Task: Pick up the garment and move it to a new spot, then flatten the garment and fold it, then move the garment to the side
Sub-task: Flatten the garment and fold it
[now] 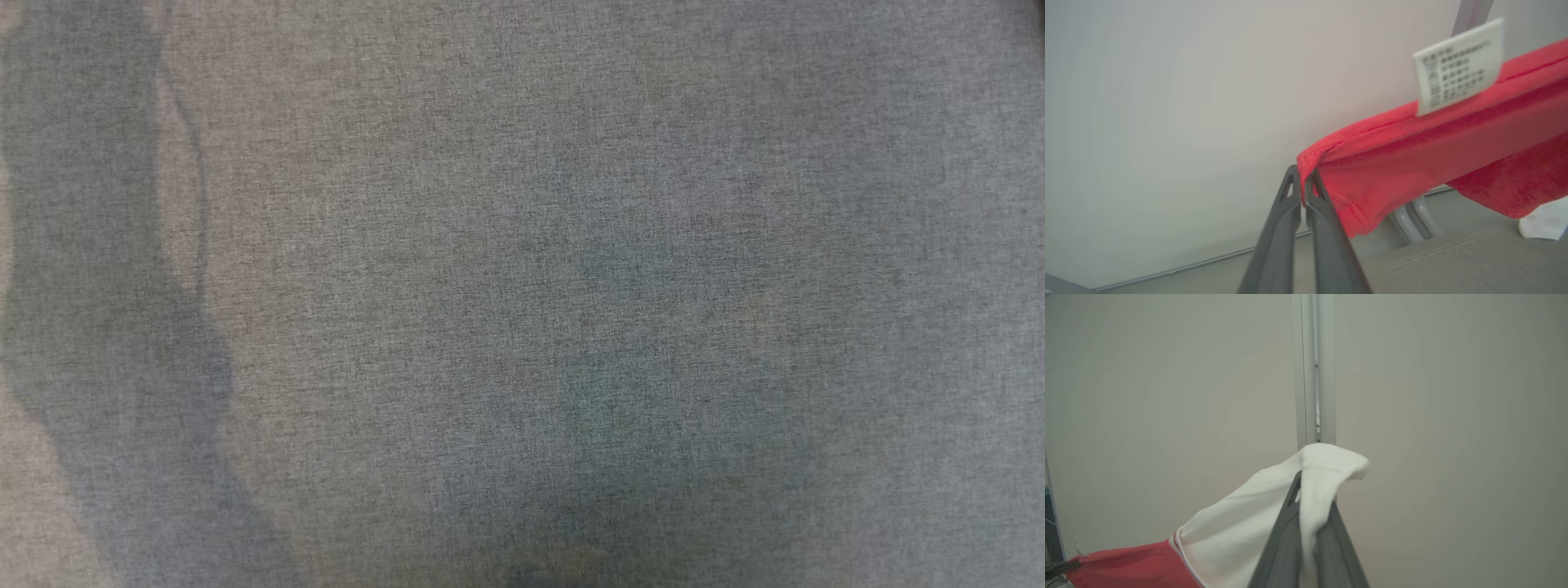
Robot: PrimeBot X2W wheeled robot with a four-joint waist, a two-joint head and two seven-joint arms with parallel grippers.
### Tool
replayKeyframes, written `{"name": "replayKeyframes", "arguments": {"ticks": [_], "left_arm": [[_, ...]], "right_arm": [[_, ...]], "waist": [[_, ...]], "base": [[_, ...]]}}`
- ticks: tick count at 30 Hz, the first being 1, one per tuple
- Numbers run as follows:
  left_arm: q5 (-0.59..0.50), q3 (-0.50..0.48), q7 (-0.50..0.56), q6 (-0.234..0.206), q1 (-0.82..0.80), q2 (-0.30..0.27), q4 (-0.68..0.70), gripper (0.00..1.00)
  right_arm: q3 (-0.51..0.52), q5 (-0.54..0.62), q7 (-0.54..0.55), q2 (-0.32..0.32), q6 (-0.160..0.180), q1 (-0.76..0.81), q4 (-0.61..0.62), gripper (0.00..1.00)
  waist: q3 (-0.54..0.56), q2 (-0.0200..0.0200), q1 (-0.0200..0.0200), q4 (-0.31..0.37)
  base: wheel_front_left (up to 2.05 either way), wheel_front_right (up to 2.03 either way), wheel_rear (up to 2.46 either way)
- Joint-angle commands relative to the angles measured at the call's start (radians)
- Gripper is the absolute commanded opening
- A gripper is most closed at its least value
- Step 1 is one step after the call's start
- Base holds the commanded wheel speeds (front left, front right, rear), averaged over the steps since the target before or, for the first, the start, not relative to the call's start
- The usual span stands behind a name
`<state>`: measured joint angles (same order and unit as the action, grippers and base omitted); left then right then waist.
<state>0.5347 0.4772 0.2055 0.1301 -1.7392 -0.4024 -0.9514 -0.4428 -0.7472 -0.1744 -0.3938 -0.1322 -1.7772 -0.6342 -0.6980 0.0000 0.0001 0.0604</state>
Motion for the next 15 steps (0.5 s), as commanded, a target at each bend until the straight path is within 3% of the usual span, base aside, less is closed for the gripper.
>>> {"name": "replayKeyframes", "arguments": {"ticks": [1,7,15], "left_arm": [[0.014,0.015,0.012,-0.001,0.027,-0.007,-0.01,0.0],[0.121,0.158,0.121,0.0,0.159,-0.051,-0.005,0.0],[0.371,0.367,0.244,0.0,0.434,-0.172,0.185,0.0]], "right_arm": [[-0.017,-0.017,0.003,-0.02,0.002,0.028,0.007,0.0],[-0.204,-0.145,0.019,-0.104,0.001,0.198,0.12,0.0],[-0.407,-0.345,0.052,-0.259,0.001,0.511,0.311,0.0]], "waist": [[0.001,0.0,-0.0001,-0.001],[0.035,0.0,-0.0001,-0.009],[0.192,0.0,-0.0001,-0.005]], "base": [[0.0,0.0,0.0],[0.0,0.0,0.0],[0.0,0.0,0.0]]}}
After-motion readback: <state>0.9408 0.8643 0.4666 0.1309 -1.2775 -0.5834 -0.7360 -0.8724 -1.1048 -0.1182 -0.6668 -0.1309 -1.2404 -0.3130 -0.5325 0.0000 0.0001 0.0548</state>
